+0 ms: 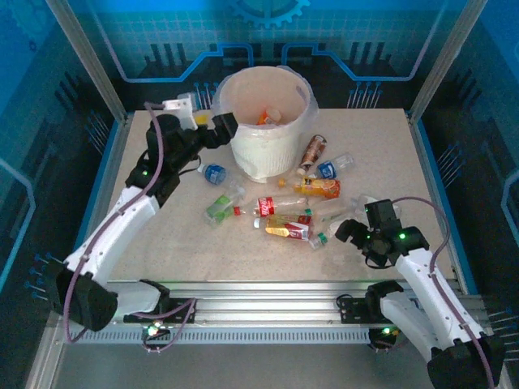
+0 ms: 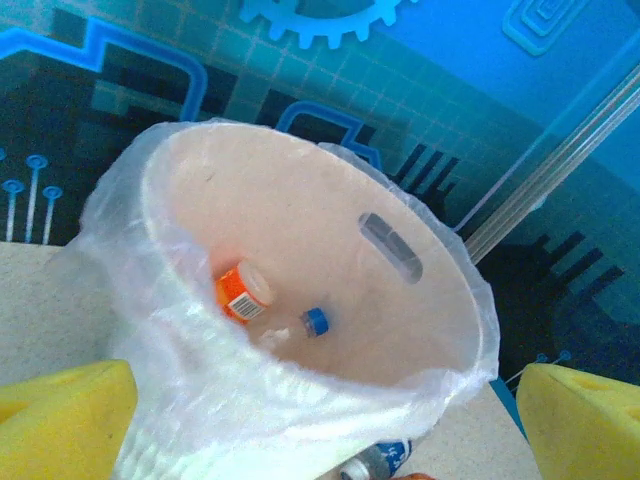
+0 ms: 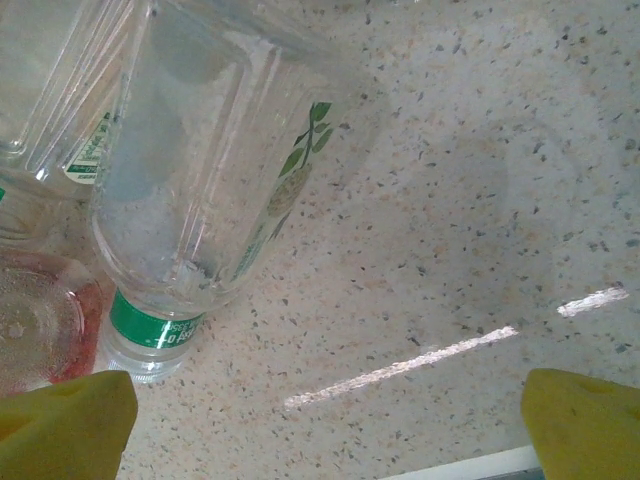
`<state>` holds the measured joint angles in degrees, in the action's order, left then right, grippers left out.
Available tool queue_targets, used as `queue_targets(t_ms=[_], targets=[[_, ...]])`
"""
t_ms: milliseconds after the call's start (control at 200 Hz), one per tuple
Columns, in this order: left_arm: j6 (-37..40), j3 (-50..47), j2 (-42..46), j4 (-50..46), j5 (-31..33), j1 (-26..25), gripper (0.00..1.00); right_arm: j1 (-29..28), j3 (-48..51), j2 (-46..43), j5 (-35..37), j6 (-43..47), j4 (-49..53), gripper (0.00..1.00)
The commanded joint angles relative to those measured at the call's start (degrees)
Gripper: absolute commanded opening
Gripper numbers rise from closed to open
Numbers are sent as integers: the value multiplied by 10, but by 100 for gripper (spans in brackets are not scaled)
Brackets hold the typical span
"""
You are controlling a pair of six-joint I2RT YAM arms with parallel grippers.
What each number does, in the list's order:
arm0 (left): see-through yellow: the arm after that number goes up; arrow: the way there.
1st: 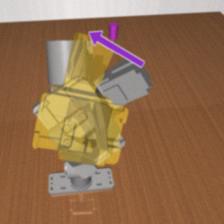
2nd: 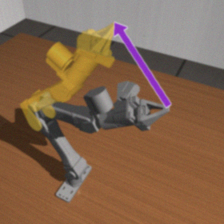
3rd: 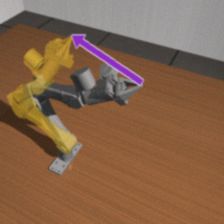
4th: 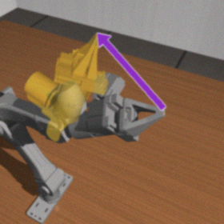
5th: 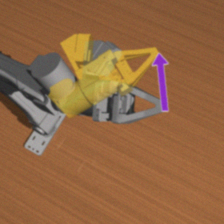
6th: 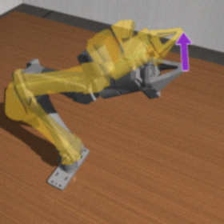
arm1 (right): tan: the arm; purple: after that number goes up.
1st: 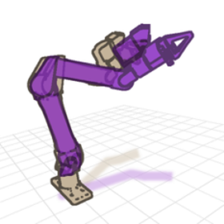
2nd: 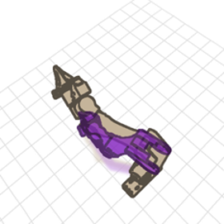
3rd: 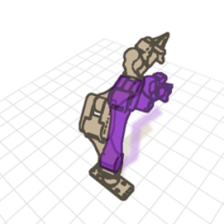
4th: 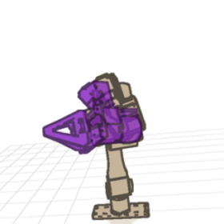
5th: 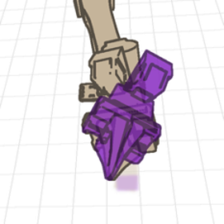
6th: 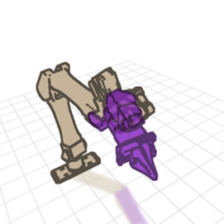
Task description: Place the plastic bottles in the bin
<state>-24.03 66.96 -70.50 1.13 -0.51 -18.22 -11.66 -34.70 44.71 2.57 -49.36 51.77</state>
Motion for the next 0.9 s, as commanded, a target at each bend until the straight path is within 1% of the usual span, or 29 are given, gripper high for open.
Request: queue_targets(t_ms=[0, 240, 510, 755, 895], targets=[[-18, -48, 46, 15, 39, -2, 99, -14, 8, 5, 1, -22, -20, 100], [-35, -134, 102, 2, 45, -2, 99, -20, 2, 49, -14, -13, -46, 100], [-39, -209, 145, 3, 52, -2, 99, -22, -16, 101, -17, -6, -74, 96], [-44, -231, 147, 26, 57, -2, 99, -23, -8, 108, -39, -35, -121, 96], [-44, -228, 133, 31, 53, -2, 99, -23, -27, 117, -27, -39, -118, 97]])
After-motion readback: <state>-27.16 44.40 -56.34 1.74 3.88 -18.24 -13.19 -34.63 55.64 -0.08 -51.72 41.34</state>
